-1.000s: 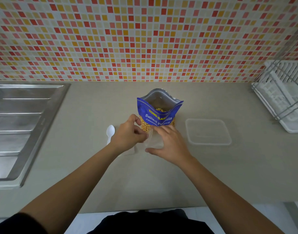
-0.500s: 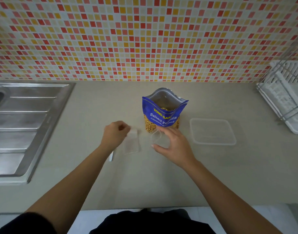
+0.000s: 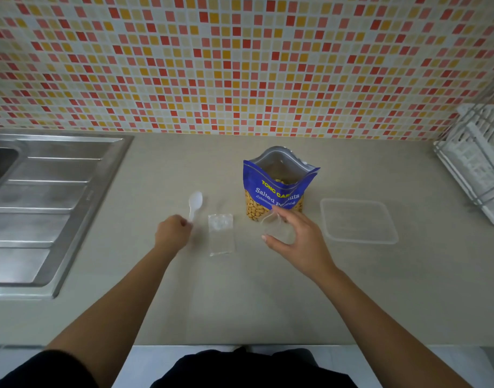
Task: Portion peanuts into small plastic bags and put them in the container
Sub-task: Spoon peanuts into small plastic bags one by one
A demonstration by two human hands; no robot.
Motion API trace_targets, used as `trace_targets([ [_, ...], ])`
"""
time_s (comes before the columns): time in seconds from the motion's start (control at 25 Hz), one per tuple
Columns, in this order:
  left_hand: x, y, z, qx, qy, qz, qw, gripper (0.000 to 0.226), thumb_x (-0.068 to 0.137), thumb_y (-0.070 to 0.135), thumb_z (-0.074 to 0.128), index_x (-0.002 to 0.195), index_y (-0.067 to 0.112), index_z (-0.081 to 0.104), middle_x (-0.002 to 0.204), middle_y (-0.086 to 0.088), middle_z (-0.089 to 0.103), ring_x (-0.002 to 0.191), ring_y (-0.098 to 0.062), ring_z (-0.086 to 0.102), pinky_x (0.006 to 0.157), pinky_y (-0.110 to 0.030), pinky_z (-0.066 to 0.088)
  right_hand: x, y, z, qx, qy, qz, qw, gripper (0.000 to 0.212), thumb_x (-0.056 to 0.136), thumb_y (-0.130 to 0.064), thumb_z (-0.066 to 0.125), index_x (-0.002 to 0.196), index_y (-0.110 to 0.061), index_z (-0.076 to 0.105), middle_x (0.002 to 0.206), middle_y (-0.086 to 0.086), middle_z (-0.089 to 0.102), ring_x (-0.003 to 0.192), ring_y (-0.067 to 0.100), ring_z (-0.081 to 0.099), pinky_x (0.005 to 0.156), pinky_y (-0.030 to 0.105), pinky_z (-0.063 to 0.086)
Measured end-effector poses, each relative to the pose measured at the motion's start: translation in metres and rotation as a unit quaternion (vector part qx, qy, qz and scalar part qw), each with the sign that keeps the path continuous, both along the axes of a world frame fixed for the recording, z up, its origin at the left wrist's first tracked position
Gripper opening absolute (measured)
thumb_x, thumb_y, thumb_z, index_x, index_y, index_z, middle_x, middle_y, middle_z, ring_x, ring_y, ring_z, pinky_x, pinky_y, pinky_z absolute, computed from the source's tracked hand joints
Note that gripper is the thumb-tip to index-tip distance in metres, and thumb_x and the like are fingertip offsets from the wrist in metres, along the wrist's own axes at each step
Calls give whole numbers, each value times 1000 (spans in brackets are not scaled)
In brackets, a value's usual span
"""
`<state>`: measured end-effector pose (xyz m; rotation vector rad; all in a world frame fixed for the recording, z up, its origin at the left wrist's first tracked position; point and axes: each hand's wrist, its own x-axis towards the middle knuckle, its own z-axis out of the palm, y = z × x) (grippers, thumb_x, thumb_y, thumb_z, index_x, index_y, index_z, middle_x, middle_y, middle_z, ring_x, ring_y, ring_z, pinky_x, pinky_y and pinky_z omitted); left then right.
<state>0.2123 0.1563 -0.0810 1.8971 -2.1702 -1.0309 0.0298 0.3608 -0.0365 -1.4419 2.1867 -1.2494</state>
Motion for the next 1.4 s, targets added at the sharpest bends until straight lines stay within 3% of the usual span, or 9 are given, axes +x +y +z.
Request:
trace_targets([
  [0.12, -22, -3, 50, 15, 284, 71, 956, 18, 91, 10, 47, 102, 5, 61, 88, -10, 62, 62, -12, 64, 61, -27, 56, -7, 0, 10, -40, -17, -24, 999, 56, 68, -37, 74, 119, -19, 59, 108, -12, 63, 96, -12, 53, 86, 6, 39],
  [0.2, -40, -2, 92, 13, 396, 43, 917, 17, 88, 5, 55, 102, 9, 63, 79, -5, 63, 53, -2, 62, 55, -14, 52, -15, 0, 18, -70, -19, -45, 996, 56, 68, -36, 75, 119, -18, 60, 105, -13, 62, 94, -10, 54, 84, 5, 40],
  [0.36, -78, 1, 145, 71, 519, 13, 852, 8, 83, 7, 67, 85, 13, 62, 74, -2, 64, 65, -10, 62, 63, -16, 52, -35, 1, 29, -110, -29, -71, 991, 63, 68, -46, 72, 121, -15, 58, 109, -5, 65, 97, 2, 60, 85, 11, 45],
  [0.48, -101, 1, 155, 89, 539, -14, 838, 6, 85, 10, 65, 81, 14, 62, 79, -4, 65, 69, -11, 63, 62, -15, 51, -48, 2, 33, -115, -28, -85, 989, 63, 68, -48, 69, 122, -16, 58, 108, -7, 64, 97, 4, 60, 87, 15, 46],
  [0.64, -116, 3, 161, 37, 481, -91, 871, 5, 87, 16, 62, 88, 12, 65, 78, -4, 66, 71, -12, 64, 66, -17, 52, -64, 3, 34, -120, -28, -113, 986, 62, 68, -43, 74, 122, -18, 58, 106, -9, 63, 96, 9, 61, 86, 19, 48],
  [0.76, -127, 8, 162, -109, 322, -217, 915, 14, 91, 22, 56, 93, 11, 65, 80, -4, 68, 75, -16, 68, 73, -26, 55, -72, 1, 34, -122, -30, -120, 985, 63, 67, -43, 74, 123, -18, 57, 107, -8, 64, 97, 9, 61, 86, 20, 48],
  [0.92, -155, 18, 154, -273, 96, -372, 882, 21, 91, 22, 55, 101, 9, 68, 97, -8, 70, 83, -18, 62, 76, -26, 49, -76, -5, 36, -110, -38, -106, 987, 61, 70, -37, 75, 125, -16, 56, 109, -8, 62, 100, 10, 60, 85, 16, 46],
  [1.12, -180, 28, 144, -285, -77, -387, 873, 23, 93, 18, 47, 105, 4, 62, 103, -14, 66, 90, -26, 63, 73, -30, 49, -79, -11, 35, -96, -53, -99, 989, 59, 73, -32, 76, 126, -15, 55, 111, -8, 61, 102, 10, 59, 87, 23, 47],
  [1.4, -183, 39, 151, -264, -167, -379, 871, 27, 90, 17, 56, 112, 1, 57, 103, -14, 65, 93, -25, 64, 75, -27, 50, -79, -12, 36, -79, -63, -97, 990, 59, 75, -28, 76, 127, -14, 54, 118, -2, 63, 104, 9, 58, 88, 23, 45],
])
